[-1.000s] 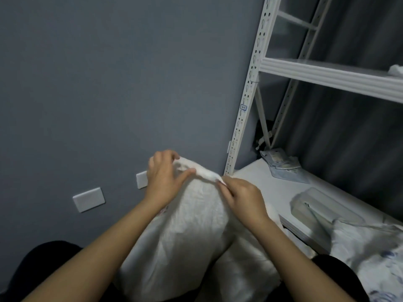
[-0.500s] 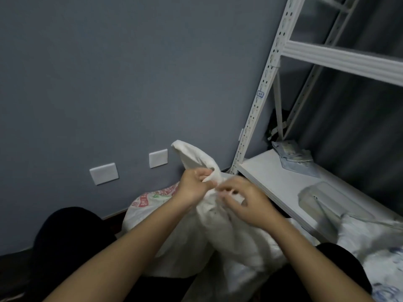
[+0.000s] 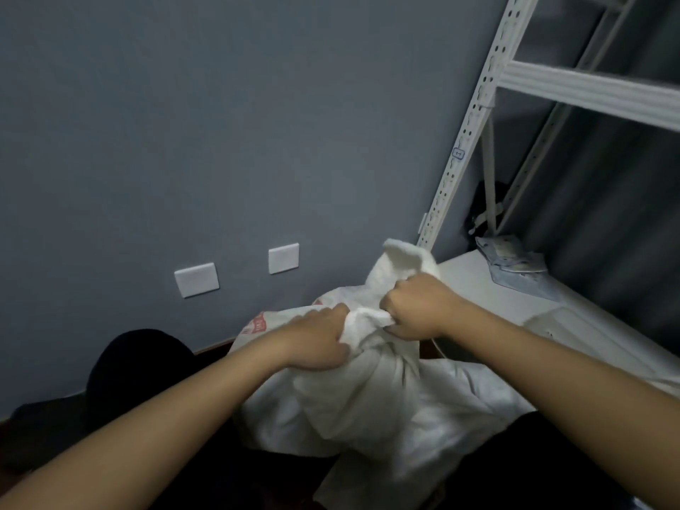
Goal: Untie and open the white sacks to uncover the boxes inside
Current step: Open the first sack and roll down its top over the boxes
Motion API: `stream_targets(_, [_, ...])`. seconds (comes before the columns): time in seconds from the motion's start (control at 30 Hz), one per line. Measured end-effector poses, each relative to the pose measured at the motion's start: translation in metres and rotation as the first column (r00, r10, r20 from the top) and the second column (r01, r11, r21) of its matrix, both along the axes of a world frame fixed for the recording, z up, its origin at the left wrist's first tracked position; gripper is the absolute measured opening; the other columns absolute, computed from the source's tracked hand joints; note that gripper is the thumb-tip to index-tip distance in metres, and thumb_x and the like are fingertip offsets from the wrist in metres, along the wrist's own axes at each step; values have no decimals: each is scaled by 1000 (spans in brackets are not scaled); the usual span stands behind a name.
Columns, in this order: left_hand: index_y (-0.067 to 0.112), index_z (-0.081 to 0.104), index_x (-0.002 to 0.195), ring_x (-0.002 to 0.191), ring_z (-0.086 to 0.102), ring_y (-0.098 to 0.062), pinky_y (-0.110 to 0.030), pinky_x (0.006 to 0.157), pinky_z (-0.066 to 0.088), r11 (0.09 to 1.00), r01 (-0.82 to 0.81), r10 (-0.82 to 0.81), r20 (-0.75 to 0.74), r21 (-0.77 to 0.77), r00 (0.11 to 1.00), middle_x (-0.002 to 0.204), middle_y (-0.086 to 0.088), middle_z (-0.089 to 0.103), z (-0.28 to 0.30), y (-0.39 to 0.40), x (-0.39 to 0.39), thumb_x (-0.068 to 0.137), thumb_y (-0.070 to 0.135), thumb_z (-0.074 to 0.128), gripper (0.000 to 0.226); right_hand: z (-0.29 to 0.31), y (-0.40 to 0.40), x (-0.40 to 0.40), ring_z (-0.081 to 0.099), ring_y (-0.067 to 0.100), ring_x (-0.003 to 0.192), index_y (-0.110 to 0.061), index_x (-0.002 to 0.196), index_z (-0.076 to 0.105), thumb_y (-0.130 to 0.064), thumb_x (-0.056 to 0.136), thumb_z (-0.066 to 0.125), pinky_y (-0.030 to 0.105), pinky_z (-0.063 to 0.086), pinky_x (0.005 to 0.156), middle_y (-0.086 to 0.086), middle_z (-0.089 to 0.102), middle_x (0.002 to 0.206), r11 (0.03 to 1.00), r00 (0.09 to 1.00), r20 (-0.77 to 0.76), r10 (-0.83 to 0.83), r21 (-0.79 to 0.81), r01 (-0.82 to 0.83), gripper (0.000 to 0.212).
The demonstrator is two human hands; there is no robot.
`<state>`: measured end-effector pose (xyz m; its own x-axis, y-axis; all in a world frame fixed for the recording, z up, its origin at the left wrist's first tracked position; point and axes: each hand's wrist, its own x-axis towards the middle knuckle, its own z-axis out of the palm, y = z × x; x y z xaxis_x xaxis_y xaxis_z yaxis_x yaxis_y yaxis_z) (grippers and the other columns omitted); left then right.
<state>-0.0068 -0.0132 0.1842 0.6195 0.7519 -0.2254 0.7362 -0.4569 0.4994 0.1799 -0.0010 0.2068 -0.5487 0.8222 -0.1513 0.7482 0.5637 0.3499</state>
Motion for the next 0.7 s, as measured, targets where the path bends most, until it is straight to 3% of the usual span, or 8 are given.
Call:
stream_targets(0.13, [22,62,101,94,61,-11,-29,78,46,975,-221,218,254,-16,942,94,10,63,-4,2,-7,79,64,60,48,11,-3,9,49,8,64,-22,76,55,-45,79,69,28,41,59,-10,53,67,928,939,-182,-292,-292,232,26])
stream_targets(0.2, [18,54,84,87,60,-18,-31,67,42,947,-252,239,90,198,967,84,8,58,-7,13,-16,73,69,62,52,11,-3,13,52,13,71,-21,77,56,-41,80,68,32,46,67,-8,55,70,924,931,-192,-310,-292,247,23])
stream_targets(0.3, [19,41,96,96,53,-23,-29,66,29,898,-188,178,61,399,982,99,2,51,-11,6,-1,76,60,66,52,2,-3,-2,54,13,65,-22,65,53,-26,77,69,32,47,64,-5,56,64,884,846,-378,-376,-420,205,21])
stream_targets(0.37, [17,46,106,101,55,-24,-28,65,28,929,-124,102,81,348,991,106,-1,56,-5,3,5,82,55,62,48,11,-3,-8,52,7,61,-23,72,58,-26,73,76,25,41,58,-9,58,67,847,772,-466,-431,-504,169,18])
stream_targets(0.47, [24,50,94,91,55,-16,-19,61,36,997,-29,23,102,66,995,89,11,54,8,17,-13,84,53,62,33,21,0,2,49,7,62,-25,76,55,-33,74,75,23,35,53,-10,53,66,903,863,-364,-349,-375,207,22])
stream_targets(0.53, [27,40,90,80,48,-11,-17,57,32,997,-16,10,79,80,997,80,16,44,12,16,-16,85,58,56,35,14,-1,-1,53,12,67,-25,73,54,-32,75,74,28,38,57,-9,54,65,916,867,-374,-331,-349,199,21])
stream_targets(0.6, [27,38,83,74,47,-11,-24,59,32,983,-40,12,158,178,987,79,13,45,10,13,-8,89,59,46,34,12,0,-9,60,12,73,-23,80,61,-30,74,78,33,46,66,-4,64,74,835,743,-498,-447,-530,146,20])
stream_targets(0.7, [21,58,79,80,58,-16,-27,71,42,990,-135,112,330,47,937,80,4,63,15,22,-19,92,55,41,40,26,4,1,56,7,71,-27,81,56,-34,73,79,24,43,63,-11,59,74,834,761,-468,-449,-526,168,25])
